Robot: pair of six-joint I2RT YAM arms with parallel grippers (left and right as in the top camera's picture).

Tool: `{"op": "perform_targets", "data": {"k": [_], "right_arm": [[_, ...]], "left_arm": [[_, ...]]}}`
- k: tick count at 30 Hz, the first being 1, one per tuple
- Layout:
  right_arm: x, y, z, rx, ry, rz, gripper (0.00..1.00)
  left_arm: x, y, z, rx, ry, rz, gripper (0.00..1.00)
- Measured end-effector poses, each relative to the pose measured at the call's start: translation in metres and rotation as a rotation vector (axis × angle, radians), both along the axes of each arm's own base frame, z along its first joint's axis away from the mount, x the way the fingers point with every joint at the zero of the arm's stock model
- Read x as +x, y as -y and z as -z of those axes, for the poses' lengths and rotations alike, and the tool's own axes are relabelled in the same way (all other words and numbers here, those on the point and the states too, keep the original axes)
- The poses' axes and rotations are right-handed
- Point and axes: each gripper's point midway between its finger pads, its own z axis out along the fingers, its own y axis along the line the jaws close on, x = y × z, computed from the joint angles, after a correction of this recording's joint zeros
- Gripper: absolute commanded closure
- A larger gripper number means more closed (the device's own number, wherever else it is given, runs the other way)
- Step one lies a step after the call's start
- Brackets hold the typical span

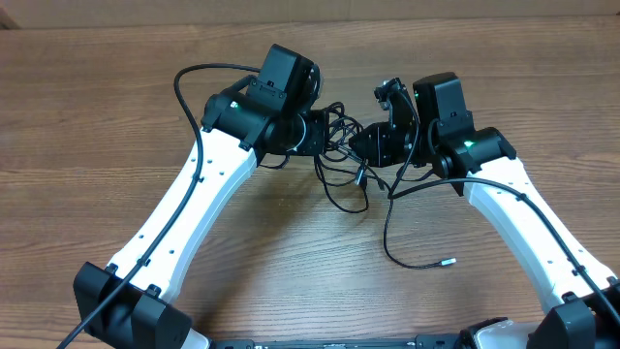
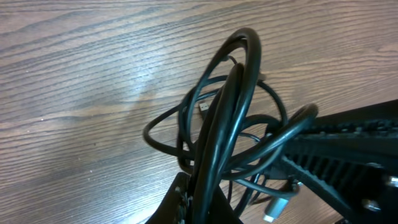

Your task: Untangle cables

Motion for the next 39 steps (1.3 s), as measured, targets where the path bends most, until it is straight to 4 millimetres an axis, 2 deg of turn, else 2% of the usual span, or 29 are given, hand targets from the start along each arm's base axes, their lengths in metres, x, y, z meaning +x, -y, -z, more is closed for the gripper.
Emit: {"op": "perform_targets", "data": {"k": [5,9,19,28,31,34,39], "right_arm": [[-0.007,0.017,0.019,-0.102,-0.096,0.115,0.96],[-0.006,0.029,0.026,-0.171,-0.136,0.228,0.96],[-0.005,0.025,0.025,-0.153,-0.15,0.264,0.96],[-0.006,0.027,0.026,-0.156,-0.161,0.274,0.96],[-0.003,0.044,0.032,-0.208,-0.165,0.334,0.96],[0.003,0.058,0.033,-0.234,-0.158,0.38,0.96],[0.002,0.065,0.036,-0.263,-0.165,0.403,0.96]], "left_arm": [[-0.003,0.005,-0.001,-0.019,-0.008,0.023,0.96],[-0.008,0.004,0.001,-0.012,-0.028,0.027,0.96],[-0.009,-0.005,0.005,0.018,-0.038,0.028,0.96],[-0.008,-0.007,0.006,0.036,-0.024,0.049,0.91],[-0.003,-0.024,0.008,0.079,-0.016,0.024,0.9],[0.004,-0.039,0.006,0.101,0.002,-0.005,0.96],[0.01,-0.059,-0.003,0.108,0.028,-0.053,0.96]]}}
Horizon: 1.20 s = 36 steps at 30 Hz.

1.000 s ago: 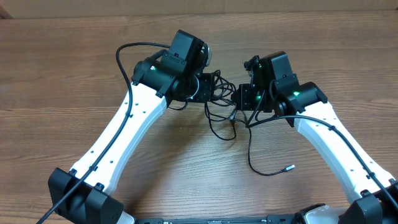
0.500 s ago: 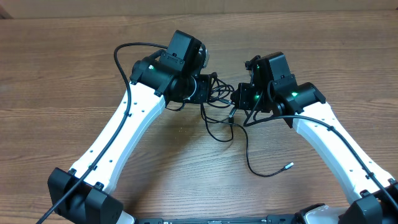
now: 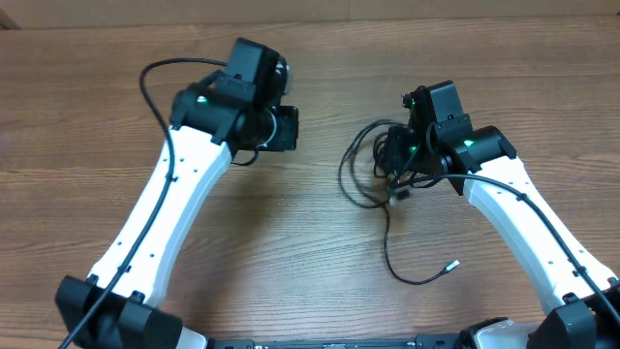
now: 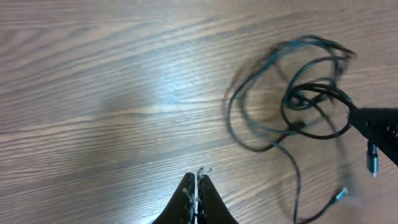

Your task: Untangle cables

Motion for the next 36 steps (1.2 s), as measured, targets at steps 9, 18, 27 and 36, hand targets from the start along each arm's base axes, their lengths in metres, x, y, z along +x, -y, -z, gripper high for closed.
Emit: {"op": "perform_targets", "data": {"k": [9,18,27,36], "right_arm": [[-0.006,-0.047,-0.021,0.199,0.059,-0.265,0.96],[-0.025,-0.08,-0.046,0.381,0.096,-0.487,0.96],[-0.017,-0.088,-0.08,0.411,0.182,-0.532,0.96],[-0.018,-0.088,-0.092,0.414,0.215,-0.537,0.96]], "left_arm": [[0.0,-0.02,-0.007,-0.007,-0.01,-0.059,0.68],[0.008,-0.011,0.013,-0.022,-0.058,-0.047,0.59],[0.017,0.003,0.067,-0.033,-0.195,-0.007,0.58],[0.014,0.021,0.104,-0.072,-0.299,0.059,0.56]]}}
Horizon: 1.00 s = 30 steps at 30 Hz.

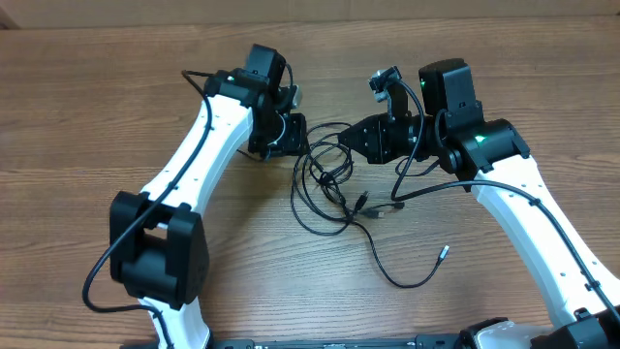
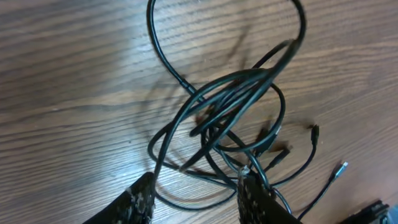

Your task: Untangle cables

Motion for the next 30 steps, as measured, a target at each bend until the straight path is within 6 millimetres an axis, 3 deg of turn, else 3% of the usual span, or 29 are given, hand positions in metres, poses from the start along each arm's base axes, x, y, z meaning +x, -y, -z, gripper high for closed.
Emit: {"op": "perform_targets", "data": {"k": [5,13,21,25,27,28,30], "right_arm": [[0.002,0.006,0.007,-0.044,-0.012,0.036,0.96],[0.007,0.051,0.046,-0.294,-0.104,0.252,0.96],[0.012,0.064,0.051,-0.353,-0.097,0.313,0.96],[0.013,0.065,0.051,-0.361,-0.093,0.32,0.96],[0.014,0.066,0.051,-0.363,-0.093,0.322,0.96],[0.014,0.066,0.051,-0.363,-0.092,0.323,0.96],[0.014,0.066,0.051,-0.364,-0.092,0.323,0.96]], "left_arm": [[0.0,0.002,0.01,-0.003,-0.013,0.031,0.55],[0.013,0.007,0.028,-0.008,0.004,0.048,0.41],[0.019,0.002,0.033,0.031,0.032,0.06,0.42],[0.019,-0.002,0.046,0.061,0.017,0.068,0.45],[0.017,-0.001,0.056,0.075,-0.002,0.076,0.51],[0.016,-0.001,0.061,0.08,-0.014,0.08,0.59],[0.014,0.001,0.072,0.09,-0.036,0.085,0.85]]}}
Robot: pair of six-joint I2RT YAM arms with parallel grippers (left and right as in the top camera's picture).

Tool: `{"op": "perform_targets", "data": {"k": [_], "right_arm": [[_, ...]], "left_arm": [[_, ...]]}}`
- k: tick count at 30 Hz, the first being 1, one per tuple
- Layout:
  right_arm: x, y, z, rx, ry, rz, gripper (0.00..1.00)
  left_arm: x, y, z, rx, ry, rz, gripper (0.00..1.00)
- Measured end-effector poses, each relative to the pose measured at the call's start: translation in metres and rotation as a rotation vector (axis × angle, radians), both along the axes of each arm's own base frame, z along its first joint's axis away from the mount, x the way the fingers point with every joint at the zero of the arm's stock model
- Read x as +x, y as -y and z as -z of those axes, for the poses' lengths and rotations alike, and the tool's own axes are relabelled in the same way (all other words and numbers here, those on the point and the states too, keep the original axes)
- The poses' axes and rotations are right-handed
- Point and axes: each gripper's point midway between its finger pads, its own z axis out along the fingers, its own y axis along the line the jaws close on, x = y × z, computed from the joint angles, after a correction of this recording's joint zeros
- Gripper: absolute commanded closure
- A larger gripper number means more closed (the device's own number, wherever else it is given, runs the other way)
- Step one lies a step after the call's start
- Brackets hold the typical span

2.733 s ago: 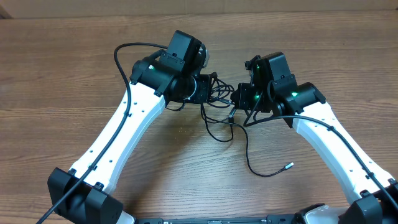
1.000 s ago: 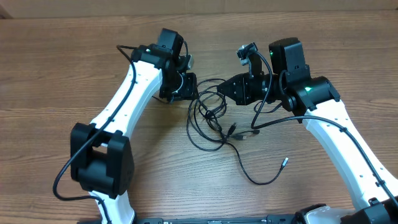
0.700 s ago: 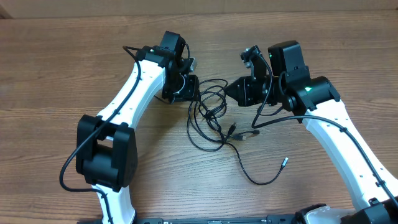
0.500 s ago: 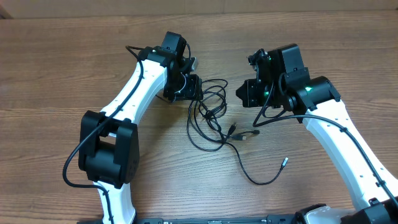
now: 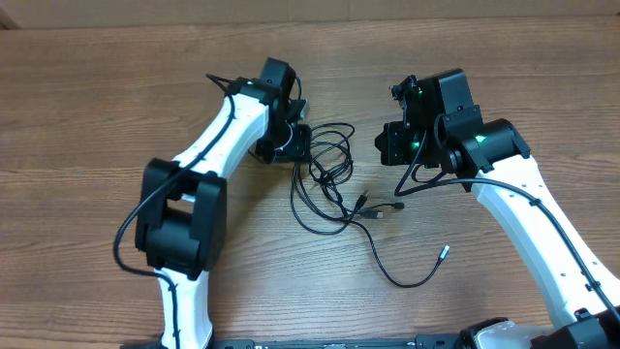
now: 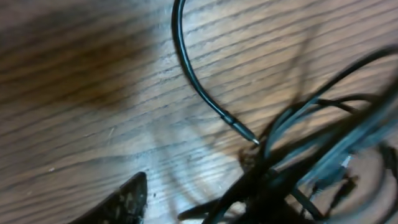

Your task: Untangle cables

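Note:
A tangle of thin black cables (image 5: 327, 173) lies on the wooden table between my arms. One loose end runs to a small plug (image 5: 444, 252) at the front right. My left gripper (image 5: 294, 145) is down at the tangle's left edge. In the left wrist view it (image 6: 199, 202) is open and close to the table. Its left finger (image 6: 127, 199) shows, and blurred cable strands (image 6: 298, 155) cover the other side. One cable end (image 6: 249, 135) points at the bundle. My right gripper (image 5: 392, 143) hangs to the right of the tangle, apart from it, with no cable in it.
The bare wooden table (image 5: 97, 116) stretches round the tangle. Each arm's own black lead loops near its wrist, the right one (image 5: 426, 179) hanging close to the tangle's connectors (image 5: 383, 208).
My right gripper has drawn back to the right and no longer holds the cables. My left gripper has dropped lower, right at the tangle's left edge. The tangle has barely shifted.
At first both grippers met at the tangle, with strands over my left fingers. Then my left gripper was shut and empty at the left while the right held the bundle. Later the left stood open over the spread cables. Now the right has let go.

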Motion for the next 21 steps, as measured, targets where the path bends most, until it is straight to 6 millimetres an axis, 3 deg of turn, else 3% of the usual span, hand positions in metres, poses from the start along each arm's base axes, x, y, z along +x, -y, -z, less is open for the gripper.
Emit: {"op": "perform_targets", "data": {"k": [1,4,8,12,15,18,21], "right_arm": [[0.0,0.0,0.0,0.0,0.0,0.0,0.96],[0.0,0.0,0.001,-0.002,-0.002,0.001,0.96],[-0.001,0.001,0.001,-0.004,-0.003,0.002,0.91],[0.0,0.0,0.0,0.0,-0.002,0.006,0.72],[0.002,0.0,-0.001,0.003,0.008,0.004,0.7],[0.003,-0.002,-0.003,0.011,0.015,0.002,0.69],[0.007,-0.008,-0.008,0.044,0.038,-0.014,0.69]], "left_arm": [[-0.002,0.001,0.004,0.005,-0.007,0.01,0.96],[-0.006,0.003,0.015,0.015,-0.033,0.021,0.96],[-0.009,0.004,0.014,0.019,-0.044,0.026,0.96],[-0.012,0.004,-0.003,0.016,-0.053,0.027,0.96],[-0.006,0.014,-0.044,-0.056,0.019,0.04,0.96],[-0.001,0.026,-0.109,-0.163,0.154,0.062,0.96],[-0.01,0.03,-0.172,-0.245,0.277,0.084,0.96]]}}
